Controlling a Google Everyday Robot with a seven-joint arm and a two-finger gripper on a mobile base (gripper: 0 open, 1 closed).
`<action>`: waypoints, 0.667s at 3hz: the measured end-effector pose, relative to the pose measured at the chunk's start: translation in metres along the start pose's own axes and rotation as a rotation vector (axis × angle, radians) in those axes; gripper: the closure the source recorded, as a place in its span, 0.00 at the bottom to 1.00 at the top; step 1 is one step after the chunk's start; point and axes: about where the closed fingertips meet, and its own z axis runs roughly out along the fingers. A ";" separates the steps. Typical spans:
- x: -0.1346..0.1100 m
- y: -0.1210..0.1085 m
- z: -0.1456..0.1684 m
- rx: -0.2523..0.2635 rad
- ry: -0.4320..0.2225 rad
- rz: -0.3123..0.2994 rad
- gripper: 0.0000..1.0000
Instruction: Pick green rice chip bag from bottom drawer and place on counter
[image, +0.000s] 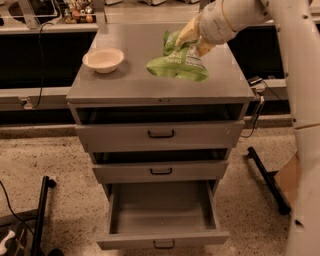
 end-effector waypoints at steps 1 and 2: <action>0.031 0.007 0.009 -0.026 0.072 0.055 1.00; 0.052 0.022 0.010 -0.069 0.135 0.124 1.00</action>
Offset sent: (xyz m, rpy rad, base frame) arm 0.0729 -0.0501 -0.0081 -0.0260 0.0332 -0.3325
